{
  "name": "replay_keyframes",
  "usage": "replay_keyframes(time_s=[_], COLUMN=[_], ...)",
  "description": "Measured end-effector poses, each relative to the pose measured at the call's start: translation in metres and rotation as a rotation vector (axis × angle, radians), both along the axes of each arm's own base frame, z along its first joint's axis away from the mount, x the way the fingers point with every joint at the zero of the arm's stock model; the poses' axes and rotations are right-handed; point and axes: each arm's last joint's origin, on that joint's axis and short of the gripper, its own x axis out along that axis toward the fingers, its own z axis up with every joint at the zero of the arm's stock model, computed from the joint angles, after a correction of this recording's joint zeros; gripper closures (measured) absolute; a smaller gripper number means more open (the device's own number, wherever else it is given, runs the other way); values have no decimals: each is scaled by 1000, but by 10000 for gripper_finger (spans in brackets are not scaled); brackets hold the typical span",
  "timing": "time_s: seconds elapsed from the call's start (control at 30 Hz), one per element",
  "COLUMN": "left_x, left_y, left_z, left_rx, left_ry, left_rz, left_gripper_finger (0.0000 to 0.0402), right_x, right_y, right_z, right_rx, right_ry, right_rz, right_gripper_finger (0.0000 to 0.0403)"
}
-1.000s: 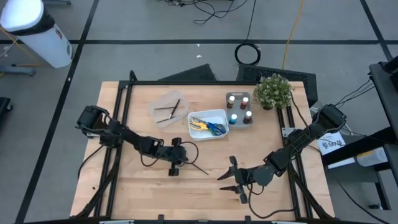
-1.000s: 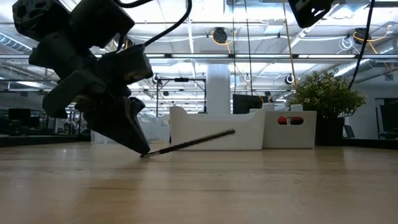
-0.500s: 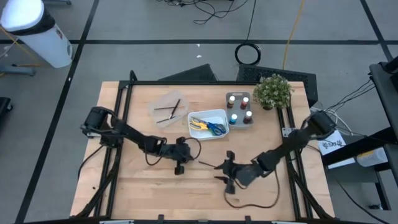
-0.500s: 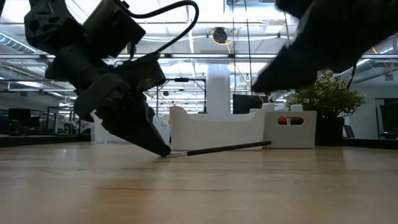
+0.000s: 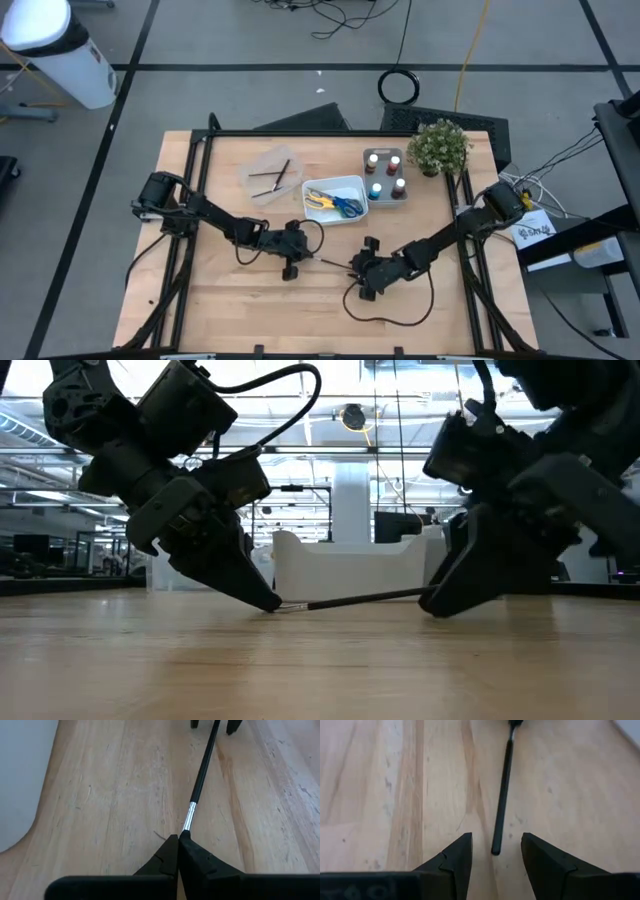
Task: Pick & Place Paint Supplies
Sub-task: Put the silver paint brush in the transparent bin
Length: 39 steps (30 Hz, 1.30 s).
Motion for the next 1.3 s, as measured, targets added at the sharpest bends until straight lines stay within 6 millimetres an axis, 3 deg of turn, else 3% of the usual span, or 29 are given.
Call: replay_keyframes(time_s=[0.23,0.4,0.57,0.83,1.0,1.1,1.3], left_x=[0,0,0,0,-5,-5,-14], left_y=[0,0,0,0,-3,-7,-19], left_z=[0,0,0,2,32,63,94], left_rx=[-10,-11,-11,-22,-45,-60,-93], left_ry=[0,0,0,-12,-72,-206,-327], left_rz=[11,10,10,11,-60,-71,-95], left_gripper_finger=[396,382,396,376,389,396,370], right_x=[1,2,3,4,4,4,5], right_y=[0,1,0,0,0,1,7], right_z=[-8,-6,-5,-4,-1,4,15], right_rx=[4,21,58,64,63,67,74], right_ry=[14,-5,5,1,-9,-27,-95], right_rz=[-18,-15,10,35,53,61,95], right_gripper_finger=[266,326,391,398,401,401,402])
